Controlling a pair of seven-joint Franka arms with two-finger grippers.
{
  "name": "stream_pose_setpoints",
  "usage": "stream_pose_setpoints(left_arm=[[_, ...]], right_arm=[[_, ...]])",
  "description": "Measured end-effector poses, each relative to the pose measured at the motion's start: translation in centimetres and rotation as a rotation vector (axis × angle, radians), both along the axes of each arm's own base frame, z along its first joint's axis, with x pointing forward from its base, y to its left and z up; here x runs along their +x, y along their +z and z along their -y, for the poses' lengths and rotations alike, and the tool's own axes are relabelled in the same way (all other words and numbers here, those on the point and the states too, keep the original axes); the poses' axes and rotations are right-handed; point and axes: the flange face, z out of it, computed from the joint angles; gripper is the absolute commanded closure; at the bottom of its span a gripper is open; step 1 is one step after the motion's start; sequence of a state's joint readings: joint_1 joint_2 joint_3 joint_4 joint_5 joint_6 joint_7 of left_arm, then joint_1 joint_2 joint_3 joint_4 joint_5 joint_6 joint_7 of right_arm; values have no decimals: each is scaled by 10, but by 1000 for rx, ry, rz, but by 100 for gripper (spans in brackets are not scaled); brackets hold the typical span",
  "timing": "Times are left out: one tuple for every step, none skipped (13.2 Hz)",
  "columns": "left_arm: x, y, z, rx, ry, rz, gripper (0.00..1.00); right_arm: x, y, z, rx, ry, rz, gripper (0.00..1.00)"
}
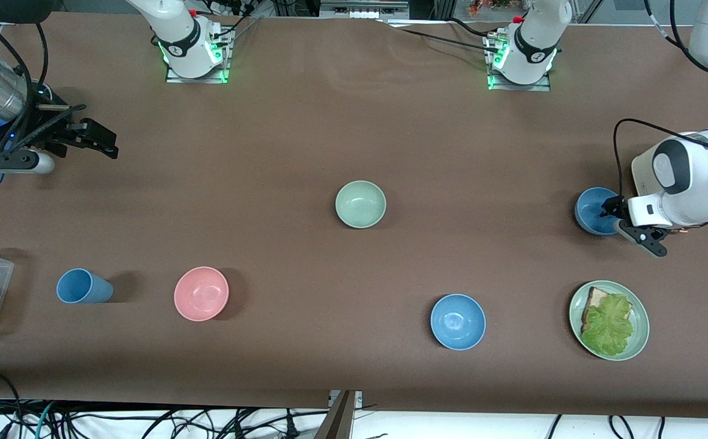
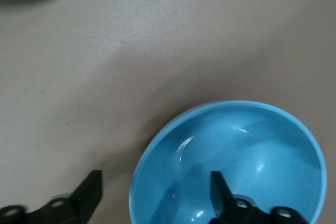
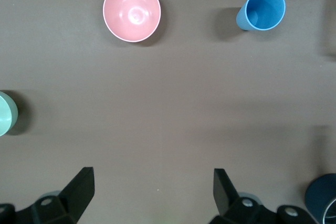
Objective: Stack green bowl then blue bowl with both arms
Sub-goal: 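Grasp the blue bowl beside the toaster by its rim with the left gripper, then lift and carry the blue bowl with the left gripper over the green bowl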
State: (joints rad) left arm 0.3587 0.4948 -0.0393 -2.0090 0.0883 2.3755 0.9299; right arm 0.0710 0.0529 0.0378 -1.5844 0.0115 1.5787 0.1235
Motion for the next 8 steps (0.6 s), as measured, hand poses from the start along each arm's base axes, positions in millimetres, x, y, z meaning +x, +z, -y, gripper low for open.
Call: stream_pose_setpoints(left_arm=[[-1, -2, -1, -1, 0, -1, 100], [-1, -1, -2, -1, 0, -1, 100], [0, -1, -2, 0, 0, 1, 100], [0, 0, -3, 0, 0, 2, 100], [0, 1, -3, 1, 0, 4, 100], [1, 2, -3, 1, -1, 5, 100], [1, 4, -3, 1, -1, 3, 100], [2, 10, -2, -2, -3, -9, 100]], right_arm=[[2, -2, 3, 0, -1, -3, 0], [3, -3, 7, -1, -6, -7, 0], [3, -5, 11, -1, -10, -15, 0], [4, -7, 13, -2, -11, -18, 0], [5, -7, 13, -2, -12, -19, 0], [5, -7, 13, -2, -11, -18, 0], [5, -6, 13, -1, -12, -17, 0], [5, -5, 13, -1, -12, -15, 0]])
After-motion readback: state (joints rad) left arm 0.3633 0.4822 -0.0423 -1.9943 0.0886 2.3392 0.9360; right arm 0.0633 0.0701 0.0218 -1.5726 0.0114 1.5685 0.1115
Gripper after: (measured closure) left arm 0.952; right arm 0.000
